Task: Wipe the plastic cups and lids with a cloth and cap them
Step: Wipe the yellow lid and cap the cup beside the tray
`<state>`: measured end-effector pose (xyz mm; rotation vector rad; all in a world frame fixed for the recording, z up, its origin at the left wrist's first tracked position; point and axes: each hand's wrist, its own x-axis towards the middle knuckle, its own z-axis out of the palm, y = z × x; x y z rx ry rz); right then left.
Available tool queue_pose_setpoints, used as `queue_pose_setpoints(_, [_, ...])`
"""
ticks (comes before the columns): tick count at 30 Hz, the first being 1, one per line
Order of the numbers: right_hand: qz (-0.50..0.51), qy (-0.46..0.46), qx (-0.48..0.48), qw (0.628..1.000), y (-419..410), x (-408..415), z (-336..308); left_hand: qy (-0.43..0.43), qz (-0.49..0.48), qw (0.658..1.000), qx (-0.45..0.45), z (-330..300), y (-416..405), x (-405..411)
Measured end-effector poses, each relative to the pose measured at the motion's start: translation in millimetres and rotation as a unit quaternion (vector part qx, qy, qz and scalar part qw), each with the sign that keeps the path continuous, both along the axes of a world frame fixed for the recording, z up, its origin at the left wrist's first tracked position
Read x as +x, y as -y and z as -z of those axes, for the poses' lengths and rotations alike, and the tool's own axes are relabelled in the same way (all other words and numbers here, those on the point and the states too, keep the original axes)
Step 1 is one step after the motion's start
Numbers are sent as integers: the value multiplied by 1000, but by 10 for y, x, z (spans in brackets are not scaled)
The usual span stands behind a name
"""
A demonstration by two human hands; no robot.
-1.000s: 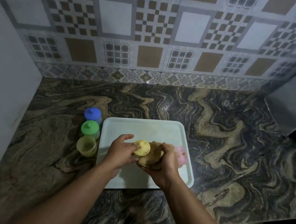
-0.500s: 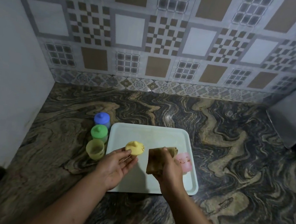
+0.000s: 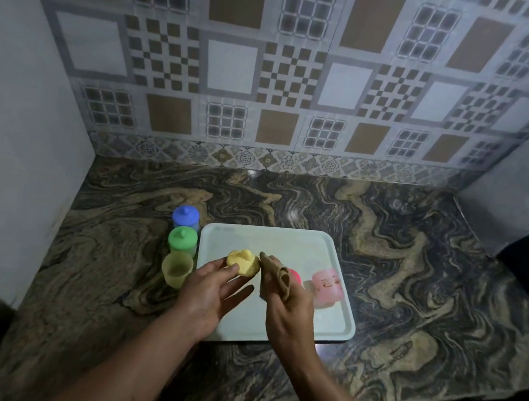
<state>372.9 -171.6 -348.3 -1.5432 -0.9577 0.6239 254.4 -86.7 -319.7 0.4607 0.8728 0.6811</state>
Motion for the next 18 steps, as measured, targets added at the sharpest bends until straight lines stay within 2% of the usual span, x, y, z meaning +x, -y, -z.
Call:
queue_pose_setpoints(2, [-35,166,26,985,69,-24,109,1,31,999,21,-41,-15,-56])
queue_pose_setpoints(3, [-53,206,33,976,81,-44,110,7,48,998,28,-65,-29,-92])
queue_pose_setpoints(5, [-69,204,24,976,41,-69,35,18,72,997,34,-95,-68,-215])
queue_pose_setpoints(7, [-64,113,-51,990,-82,-48,-123,29,95,994,36,-117,-88,-370])
queue_pose_setpoints(9, [-28,-83,-114,990,-198,-41,-291,43,101,993,32,-125,-102,-507])
queue_pose_setpoints(10, [-9,-121,-108,987,-199,-73,-349,44,92,994,32,-120,-120,-558])
queue_pose_setpoints(11, [7,-79,-77,994,-161,-122,-371,39,75,996,32,-100,-145,-591])
queue_pose_setpoints(12, [14,9,-32,999,-94,-205,-351,33,60,997,37,-90,-168,-624])
queue_pose_setpoints(14, [-26,162,38,986,28,-411,-279,29,58,996,57,-98,-188,-640])
queue_pose_setpoints(15, [-61,199,51,977,51,-492,-198,32,67,995,67,-115,-178,-643])
queue_pose_setpoints(16, [-84,204,50,974,29,-555,-97,38,76,994,73,-129,-173,-656])
queue_pose_setpoints(18, [-87,145,42,985,-93,-593,-92,42,92,992,78,-154,-194,-718])
